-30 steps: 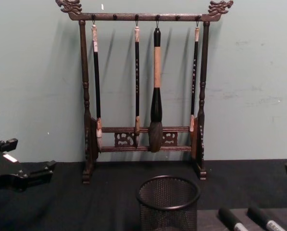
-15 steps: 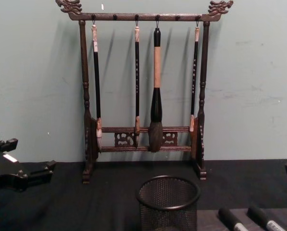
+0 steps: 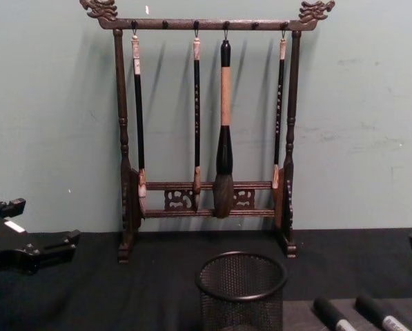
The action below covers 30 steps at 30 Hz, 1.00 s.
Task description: Pick up the water-based marker from the table and place it into the pen holder.
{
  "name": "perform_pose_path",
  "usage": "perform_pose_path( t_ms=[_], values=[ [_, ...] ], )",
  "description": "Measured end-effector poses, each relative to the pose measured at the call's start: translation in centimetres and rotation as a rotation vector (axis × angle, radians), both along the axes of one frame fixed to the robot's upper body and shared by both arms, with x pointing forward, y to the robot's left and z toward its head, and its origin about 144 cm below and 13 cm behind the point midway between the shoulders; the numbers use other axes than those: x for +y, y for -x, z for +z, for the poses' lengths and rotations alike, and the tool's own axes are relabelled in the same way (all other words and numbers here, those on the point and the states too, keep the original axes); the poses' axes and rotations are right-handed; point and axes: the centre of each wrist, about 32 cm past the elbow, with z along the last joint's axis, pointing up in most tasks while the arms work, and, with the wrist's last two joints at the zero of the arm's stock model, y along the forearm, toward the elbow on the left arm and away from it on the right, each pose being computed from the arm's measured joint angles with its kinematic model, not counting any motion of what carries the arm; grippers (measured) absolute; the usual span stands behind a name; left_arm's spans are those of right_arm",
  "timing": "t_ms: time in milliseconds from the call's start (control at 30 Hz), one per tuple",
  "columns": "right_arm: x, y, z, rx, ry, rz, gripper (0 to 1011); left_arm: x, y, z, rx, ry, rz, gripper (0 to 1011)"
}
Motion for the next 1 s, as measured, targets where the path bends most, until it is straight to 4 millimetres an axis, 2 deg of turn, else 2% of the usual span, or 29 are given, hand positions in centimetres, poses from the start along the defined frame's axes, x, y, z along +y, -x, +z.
perform_pose_path(
  t_ms=[533,733,1000],
  values=[
    [0.0,0.0,0.0,0.000,0.000,0.000,1002,0.0,0.0,0.0,0.000,0.000,0.000,1009],
    [0.2,0.7,0.4,0.077,-0.138,-0.005,1002,0.0,0.0,0.0,0.000,0.000,0.000,1009],
    [0.8,1.3,0.9,0.153,-0.214,0.003,1002,0.0,0.0,0.0,0.000,0.000,0.000,1009]
  ],
)
